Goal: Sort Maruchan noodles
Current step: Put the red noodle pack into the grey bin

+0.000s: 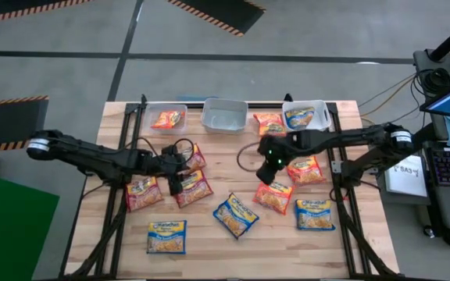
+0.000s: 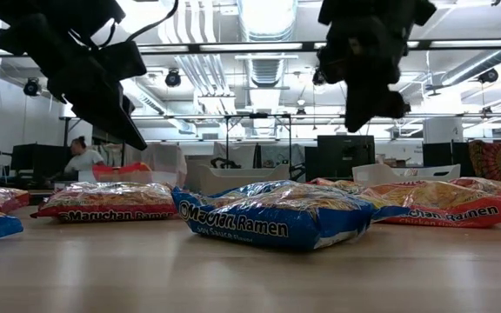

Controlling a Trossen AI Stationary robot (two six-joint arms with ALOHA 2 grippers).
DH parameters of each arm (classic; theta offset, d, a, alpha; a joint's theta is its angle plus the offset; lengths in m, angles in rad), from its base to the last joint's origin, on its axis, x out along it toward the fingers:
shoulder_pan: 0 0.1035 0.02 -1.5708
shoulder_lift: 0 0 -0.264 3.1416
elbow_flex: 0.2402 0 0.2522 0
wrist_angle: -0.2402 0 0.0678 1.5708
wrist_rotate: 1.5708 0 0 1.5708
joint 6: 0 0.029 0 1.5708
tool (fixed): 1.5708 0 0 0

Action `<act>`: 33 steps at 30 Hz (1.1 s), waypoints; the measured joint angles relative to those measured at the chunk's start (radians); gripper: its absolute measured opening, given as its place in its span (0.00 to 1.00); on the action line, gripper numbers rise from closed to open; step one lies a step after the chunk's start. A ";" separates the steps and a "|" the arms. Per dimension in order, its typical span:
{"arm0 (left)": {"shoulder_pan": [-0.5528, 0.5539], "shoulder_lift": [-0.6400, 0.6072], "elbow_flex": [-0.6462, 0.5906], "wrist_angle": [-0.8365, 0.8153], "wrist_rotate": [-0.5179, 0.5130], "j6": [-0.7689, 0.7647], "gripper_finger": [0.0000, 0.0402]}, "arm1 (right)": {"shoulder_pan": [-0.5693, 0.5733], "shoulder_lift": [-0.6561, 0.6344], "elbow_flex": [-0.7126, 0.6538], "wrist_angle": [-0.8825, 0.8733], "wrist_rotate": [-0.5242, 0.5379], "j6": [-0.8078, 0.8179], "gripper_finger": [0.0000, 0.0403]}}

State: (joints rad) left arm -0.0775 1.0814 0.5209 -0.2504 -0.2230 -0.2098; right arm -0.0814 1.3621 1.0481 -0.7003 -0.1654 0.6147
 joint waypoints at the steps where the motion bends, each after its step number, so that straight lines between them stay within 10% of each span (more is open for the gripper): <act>1: 0.000 0.004 0.000 0.000 -0.002 0.003 0.28 | 0.019 0.000 0.001 -0.005 0.000 0.019 0.09; 10: 0.002 0.087 -0.006 0.043 -0.281 -0.009 0.29 | 0.125 -0.001 0.013 -0.001 0.000 0.125 0.09; 24: 0.003 0.032 -0.017 -0.230 -0.299 0.094 0.28 | 0.082 0.001 0.012 0.214 0.264 0.132 0.12; 33: 0.004 -0.012 -0.148 -0.019 -0.291 0.079 0.17 | 0.057 0.001 0.011 0.324 0.273 0.091 0.25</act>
State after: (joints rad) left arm -0.0738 1.0695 0.3725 -0.2699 -0.5136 -0.1305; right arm -0.0242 1.3632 1.0592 -0.3766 0.1078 0.7059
